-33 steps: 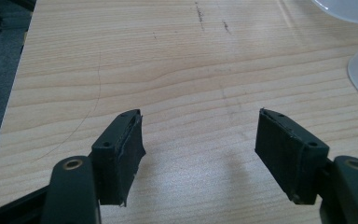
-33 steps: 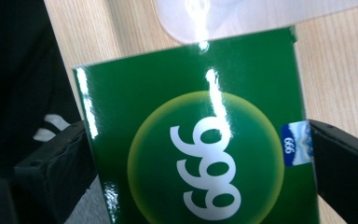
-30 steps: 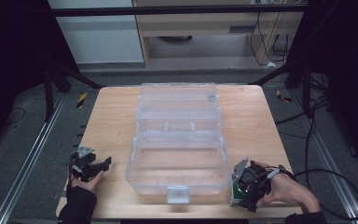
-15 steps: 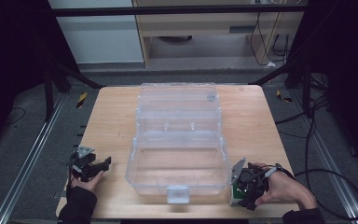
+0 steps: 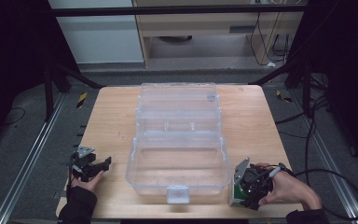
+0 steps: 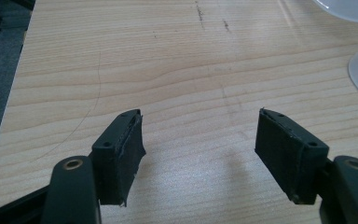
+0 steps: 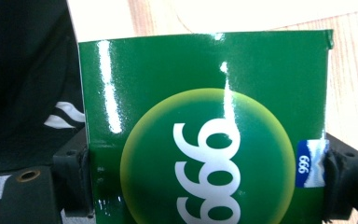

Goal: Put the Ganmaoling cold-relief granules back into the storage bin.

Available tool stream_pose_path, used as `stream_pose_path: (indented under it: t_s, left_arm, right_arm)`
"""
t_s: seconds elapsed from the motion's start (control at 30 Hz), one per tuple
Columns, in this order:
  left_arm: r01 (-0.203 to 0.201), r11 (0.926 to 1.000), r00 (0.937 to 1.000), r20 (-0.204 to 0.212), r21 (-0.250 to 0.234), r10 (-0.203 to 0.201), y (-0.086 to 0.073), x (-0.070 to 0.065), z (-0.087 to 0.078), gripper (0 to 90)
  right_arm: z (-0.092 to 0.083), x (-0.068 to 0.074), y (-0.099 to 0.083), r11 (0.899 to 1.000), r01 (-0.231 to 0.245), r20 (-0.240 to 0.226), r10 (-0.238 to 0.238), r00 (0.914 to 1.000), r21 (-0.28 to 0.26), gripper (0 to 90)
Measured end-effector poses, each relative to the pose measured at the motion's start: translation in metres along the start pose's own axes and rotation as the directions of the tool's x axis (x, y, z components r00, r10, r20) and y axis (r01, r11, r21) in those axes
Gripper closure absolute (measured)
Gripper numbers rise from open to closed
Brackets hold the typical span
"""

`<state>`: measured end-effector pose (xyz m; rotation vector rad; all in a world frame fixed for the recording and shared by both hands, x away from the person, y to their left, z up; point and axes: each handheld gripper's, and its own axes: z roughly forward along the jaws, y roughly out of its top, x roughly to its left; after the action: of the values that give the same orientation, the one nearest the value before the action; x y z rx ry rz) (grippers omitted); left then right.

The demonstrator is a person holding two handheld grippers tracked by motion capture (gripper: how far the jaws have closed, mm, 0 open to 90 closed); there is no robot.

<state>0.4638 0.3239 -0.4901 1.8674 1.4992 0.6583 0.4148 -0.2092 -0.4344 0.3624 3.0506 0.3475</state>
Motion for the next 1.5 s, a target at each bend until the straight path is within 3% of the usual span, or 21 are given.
stream_pose_path:
  t_s: [0.4, 0.83, 1.13, 1.5]
  left_arm:
    - [0.003, 1.0000, 1.0000, 0.001, 0.001, -0.003, 0.000, 0.000, 0.000, 31.2]
    - [0.004, 1.0000, 1.0000, 0.000, 0.002, -0.004, 0.000, 0.000, 0.000, 31.2]
    - [0.001, 1.0000, 1.0000, 0.002, 0.004, -0.001, 0.000, 0.000, 0.000, 31.4]
    - [0.001, 1.0000, 1.0000, 0.004, 0.005, -0.001, 0.000, 0.000, 0.001, 31.5]
  right_arm:
    - [-0.039, 0.011, -0.006, 0.999, 0.011, 0.026, -0.010, 0.9996, -0.039, 15.8]
    - [-0.082, 0.013, 0.002, 0.996, 0.018, 0.060, -0.013, 0.9981, -0.082, 15.8]
    - [-0.111, 0.011, 0.023, 0.994, 0.034, 0.088, -0.025, 0.9958, -0.103, 15.8]
    - [-0.126, 0.005, 0.053, 0.992, 0.071, 0.101, -0.060, 0.9930, -0.109, 15.8]
